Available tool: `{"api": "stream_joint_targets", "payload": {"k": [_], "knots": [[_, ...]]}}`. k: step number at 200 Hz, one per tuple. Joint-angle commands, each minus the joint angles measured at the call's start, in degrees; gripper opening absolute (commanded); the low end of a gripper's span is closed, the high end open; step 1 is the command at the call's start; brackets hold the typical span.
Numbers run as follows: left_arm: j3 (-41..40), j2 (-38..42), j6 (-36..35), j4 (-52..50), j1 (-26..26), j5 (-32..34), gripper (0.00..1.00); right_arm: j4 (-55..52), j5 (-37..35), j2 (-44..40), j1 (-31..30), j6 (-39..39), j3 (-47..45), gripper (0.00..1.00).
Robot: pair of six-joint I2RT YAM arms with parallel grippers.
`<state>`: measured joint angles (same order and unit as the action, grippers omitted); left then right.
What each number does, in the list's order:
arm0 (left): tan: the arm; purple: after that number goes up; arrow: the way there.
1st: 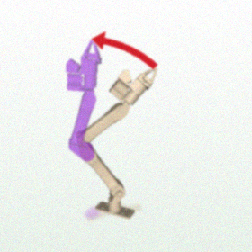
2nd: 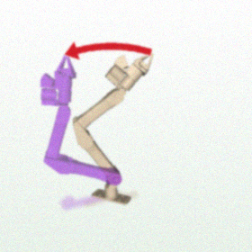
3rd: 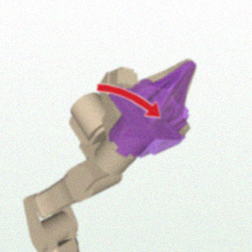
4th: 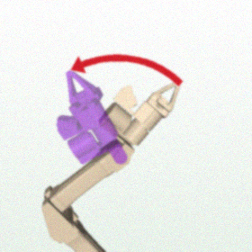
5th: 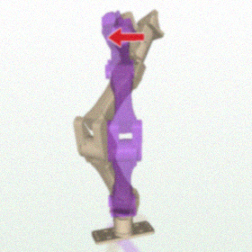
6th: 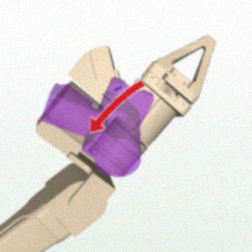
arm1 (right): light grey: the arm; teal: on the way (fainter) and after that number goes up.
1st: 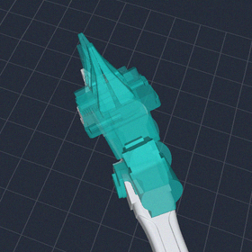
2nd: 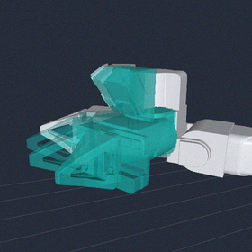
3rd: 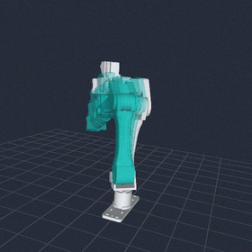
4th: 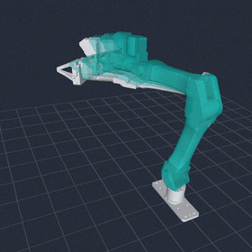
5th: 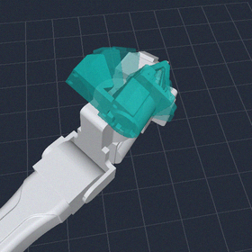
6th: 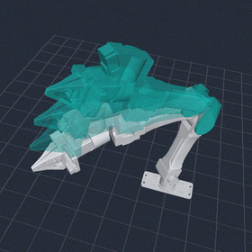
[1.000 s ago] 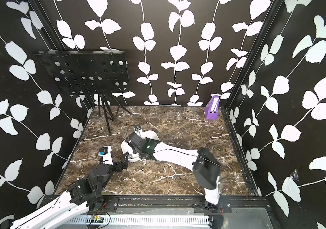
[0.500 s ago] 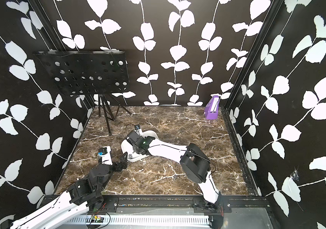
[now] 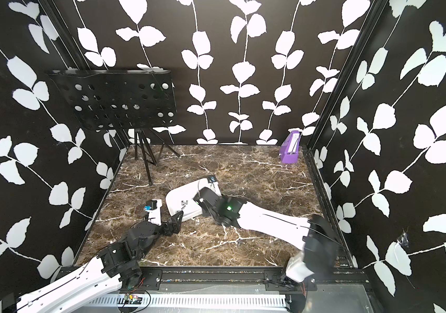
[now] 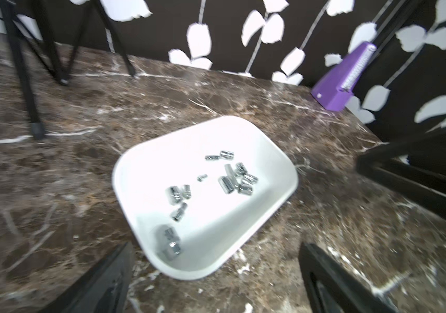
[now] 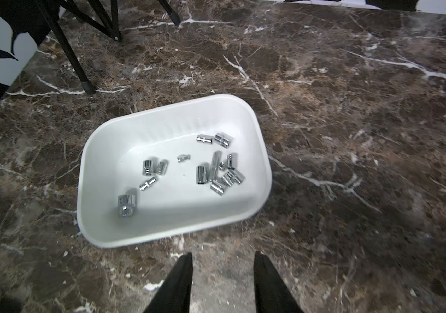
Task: Put the socket on the desktop into the storage box
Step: Pick up the socket head from the center of the board.
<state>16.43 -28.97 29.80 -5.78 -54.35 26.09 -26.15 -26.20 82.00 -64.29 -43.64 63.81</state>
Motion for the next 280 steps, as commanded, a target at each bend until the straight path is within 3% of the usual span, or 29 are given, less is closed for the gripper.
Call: {"api": "stream_joint_targets", "payload": {"k": [1,48,104,162,280], "knots": [[1.32,-3.63,-1.85,5.4,-0.32,-7.81,0.94,-4.39,-4.68,-6.43,-3.64,-6.9,-8.44,0.41],[3.9,-13.07,-1.51,7.54,-0.32,-13.73,0.93,-8.06,-8.01,-19.1,-10.08,-20.06,-23.22,0.41],[5.94,-19.06,-1.02,7.23,-0.33,-14.79,0.93,-12.99,-9.49,-20.96,-15.9,-31.57,-29.53,0.42],[7.32,-22.88,-1.07,7.01,-0.37,-15.78,0.93,-10.33,-9.47,-17.65,-19.04,-34.32,-29.97,0.44],[7.6,-23.35,-0.83,6.47,-0.37,-15.64,0.94,-4.57,-10.05,-7.22,-19.05,-37.71,-30.5,0.45]]}}
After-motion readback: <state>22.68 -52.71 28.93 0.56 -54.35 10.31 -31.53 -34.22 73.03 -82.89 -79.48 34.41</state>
